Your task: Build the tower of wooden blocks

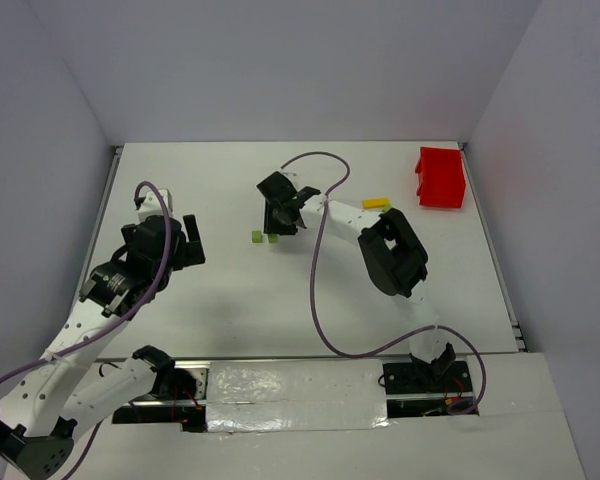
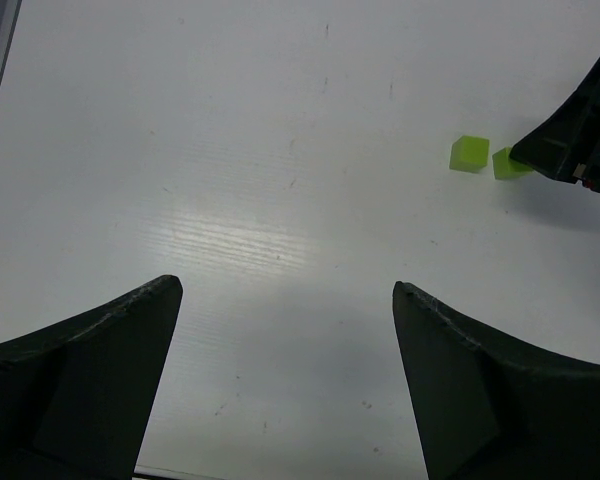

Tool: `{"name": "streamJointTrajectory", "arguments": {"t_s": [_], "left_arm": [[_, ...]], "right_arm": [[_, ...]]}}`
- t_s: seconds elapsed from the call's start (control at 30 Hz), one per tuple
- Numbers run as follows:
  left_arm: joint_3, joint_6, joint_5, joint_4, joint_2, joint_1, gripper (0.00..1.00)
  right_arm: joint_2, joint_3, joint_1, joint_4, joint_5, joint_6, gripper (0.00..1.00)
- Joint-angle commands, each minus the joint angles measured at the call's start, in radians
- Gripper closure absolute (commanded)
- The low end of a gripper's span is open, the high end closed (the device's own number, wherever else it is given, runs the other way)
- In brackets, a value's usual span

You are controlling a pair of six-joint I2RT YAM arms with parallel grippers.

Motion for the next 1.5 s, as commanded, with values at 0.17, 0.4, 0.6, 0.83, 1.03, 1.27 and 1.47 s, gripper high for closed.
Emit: {"name": "streamJointTrajectory", "arguments": {"t_s": [0.17, 0.4, 0.6, 0.83, 1.03, 1.27, 1.47], "left_arm": [[-0.004, 0.025, 0.005, 0.032, -0.003, 0.006, 0.01], [-0.005, 0.028, 0.011, 0.033, -0.001, 0.006, 0.0], [-0.007, 0.031, 0.016, 0.035, 0.002, 0.004, 0.01], [-0.008, 0.036, 0.026, 0.04, 0.005, 0.004, 0.0], [-0.008, 0.036, 0.028, 0.041, 0.008, 0.006, 0.0], [-0.008, 0.037, 0.031, 0.041, 0.01, 0.006, 0.0], [-0.01, 0.039, 0.031, 0.043, 0.011, 0.004, 0.01]], "right_arm": [[0.037, 0.071, 0.008, 0.028, -0.029, 0.031, 0.54], [0.029, 0.047, 0.009, 0.059, -0.037, 0.046, 0.58], [0.039, 0.048, 0.006, 0.074, -0.048, 0.072, 0.6], [0.029, 0.019, 0.006, 0.113, -0.063, 0.095, 0.61], [0.023, 0.01, 0.006, 0.11, -0.072, 0.088, 0.59], [0.019, 0.005, 0.006, 0.108, -0.068, 0.082, 0.49], [0.014, -0.001, 0.006, 0.125, -0.083, 0.082, 0.48]]}}
